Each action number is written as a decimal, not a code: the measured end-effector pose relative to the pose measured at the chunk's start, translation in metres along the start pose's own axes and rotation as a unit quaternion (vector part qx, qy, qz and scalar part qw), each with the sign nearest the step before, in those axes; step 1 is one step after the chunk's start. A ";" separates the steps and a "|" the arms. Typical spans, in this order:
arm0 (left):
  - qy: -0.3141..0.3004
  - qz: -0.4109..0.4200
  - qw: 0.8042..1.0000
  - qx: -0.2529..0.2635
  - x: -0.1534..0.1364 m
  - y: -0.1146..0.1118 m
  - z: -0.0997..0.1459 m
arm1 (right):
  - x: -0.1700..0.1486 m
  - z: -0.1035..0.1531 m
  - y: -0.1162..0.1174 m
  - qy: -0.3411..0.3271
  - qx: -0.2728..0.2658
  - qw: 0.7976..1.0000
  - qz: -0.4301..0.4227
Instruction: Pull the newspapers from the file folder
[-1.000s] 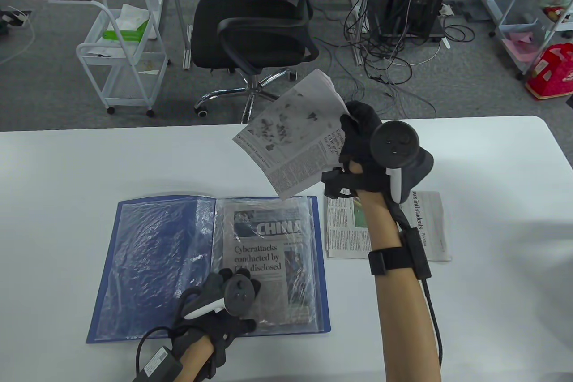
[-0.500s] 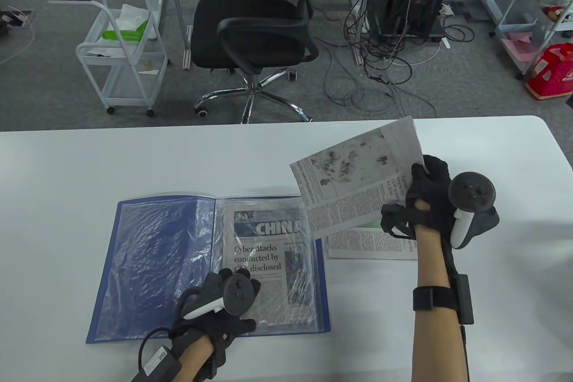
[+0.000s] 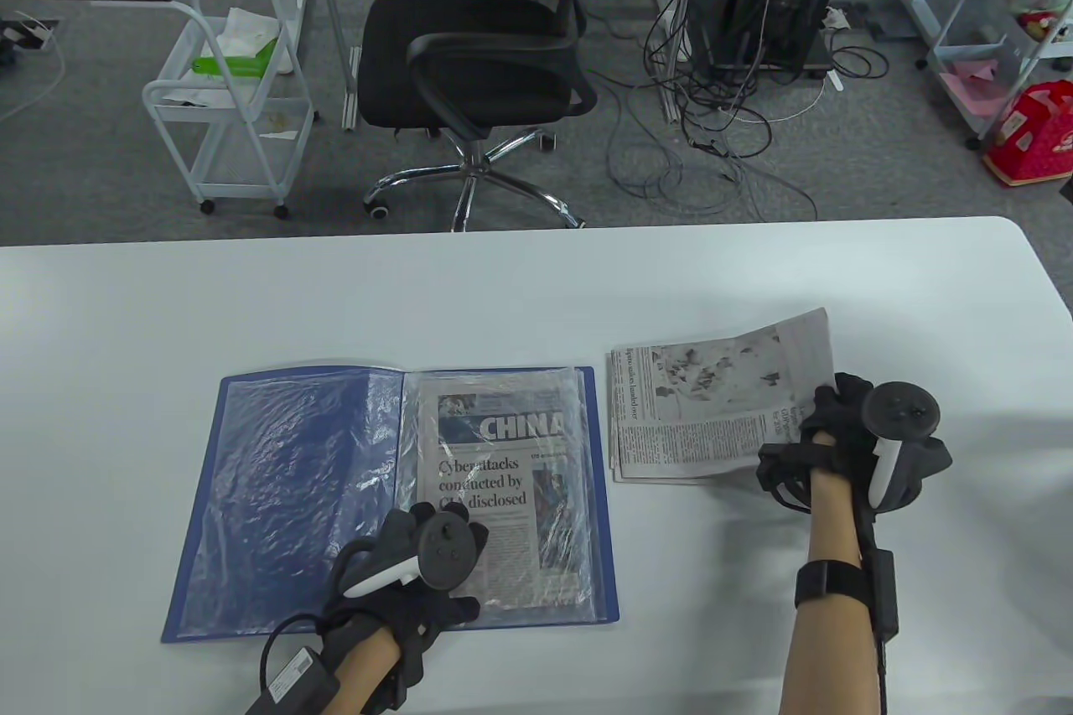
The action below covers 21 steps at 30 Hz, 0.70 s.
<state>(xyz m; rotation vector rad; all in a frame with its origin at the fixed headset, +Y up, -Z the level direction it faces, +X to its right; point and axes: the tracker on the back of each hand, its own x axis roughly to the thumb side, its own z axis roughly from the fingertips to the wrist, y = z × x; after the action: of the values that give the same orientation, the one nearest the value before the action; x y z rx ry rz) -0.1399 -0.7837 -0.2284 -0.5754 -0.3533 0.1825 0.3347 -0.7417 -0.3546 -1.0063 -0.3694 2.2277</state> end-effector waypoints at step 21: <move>0.003 0.006 1.000 -0.002 0.000 0.000 0.000 | 0.113 0.091 -0.053 -0.303 -0.011 0.946 0.115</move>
<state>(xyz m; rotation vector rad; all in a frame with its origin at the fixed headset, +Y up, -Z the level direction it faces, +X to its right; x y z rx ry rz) -0.1398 -0.7835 -0.2281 -0.5808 -0.3448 0.1908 0.2354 -0.6253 -0.3316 -0.3573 -0.5647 2.7276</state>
